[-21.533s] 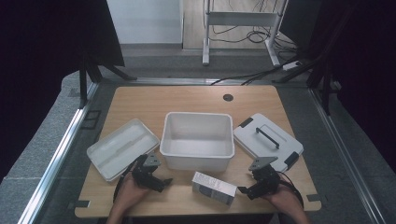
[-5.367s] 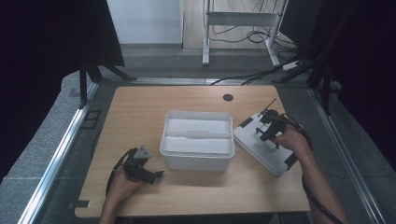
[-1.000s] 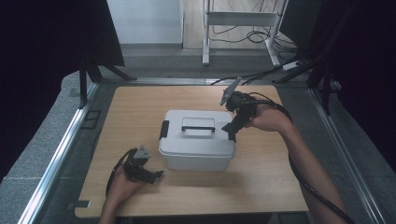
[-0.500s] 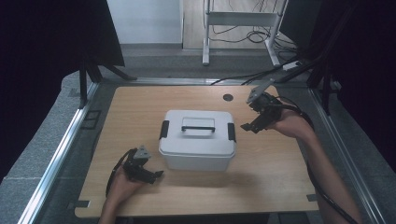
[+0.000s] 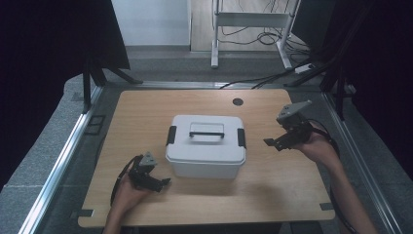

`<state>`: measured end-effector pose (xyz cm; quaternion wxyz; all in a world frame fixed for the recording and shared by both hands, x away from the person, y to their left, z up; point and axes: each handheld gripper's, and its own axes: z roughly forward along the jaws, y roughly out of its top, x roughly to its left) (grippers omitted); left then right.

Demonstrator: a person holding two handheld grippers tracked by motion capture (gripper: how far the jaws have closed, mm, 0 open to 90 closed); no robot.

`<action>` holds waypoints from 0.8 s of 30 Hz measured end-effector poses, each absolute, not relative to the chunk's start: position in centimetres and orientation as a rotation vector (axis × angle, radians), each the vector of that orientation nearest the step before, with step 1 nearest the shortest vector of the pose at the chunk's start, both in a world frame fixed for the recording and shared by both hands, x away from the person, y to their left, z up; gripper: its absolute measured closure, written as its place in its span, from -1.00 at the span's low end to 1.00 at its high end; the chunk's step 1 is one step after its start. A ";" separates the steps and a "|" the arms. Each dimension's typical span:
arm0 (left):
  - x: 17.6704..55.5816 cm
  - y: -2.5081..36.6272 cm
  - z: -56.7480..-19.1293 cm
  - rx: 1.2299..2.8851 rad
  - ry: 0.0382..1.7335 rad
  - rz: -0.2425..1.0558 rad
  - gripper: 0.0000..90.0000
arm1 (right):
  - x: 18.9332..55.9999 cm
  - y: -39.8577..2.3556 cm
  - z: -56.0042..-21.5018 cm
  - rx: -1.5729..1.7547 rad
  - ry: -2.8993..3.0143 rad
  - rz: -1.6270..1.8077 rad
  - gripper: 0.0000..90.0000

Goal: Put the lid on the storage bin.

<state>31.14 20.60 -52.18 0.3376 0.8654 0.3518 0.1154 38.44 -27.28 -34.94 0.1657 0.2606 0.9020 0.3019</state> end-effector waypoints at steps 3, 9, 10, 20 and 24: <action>31.1 20.6 -52.2 2.254 0.918 0.302 -0.98 | 37.8 -28.0 -36.0 0.783 2.537 0.878 -0.82; 31.1 20.6 -52.2 2.254 0.921 0.302 -0.99 | 36.6 -28.5 -38.1 0.813 2.483 0.951 -0.81; 31.1 20.6 -52.2 2.254 0.921 0.302 -0.99 | 36.3 -28.5 -38.6 0.822 2.468 0.971 -0.81; 31.1 20.6 -52.2 2.250 0.927 0.305 -0.99 | 34.1 -27.6 -43.6 0.909 2.395 1.008 -0.81; 31.1 20.6 -52.2 2.250 0.929 0.306 -0.99 | 33.5 -27.1 -45.9 0.940 2.386 1.008 -0.81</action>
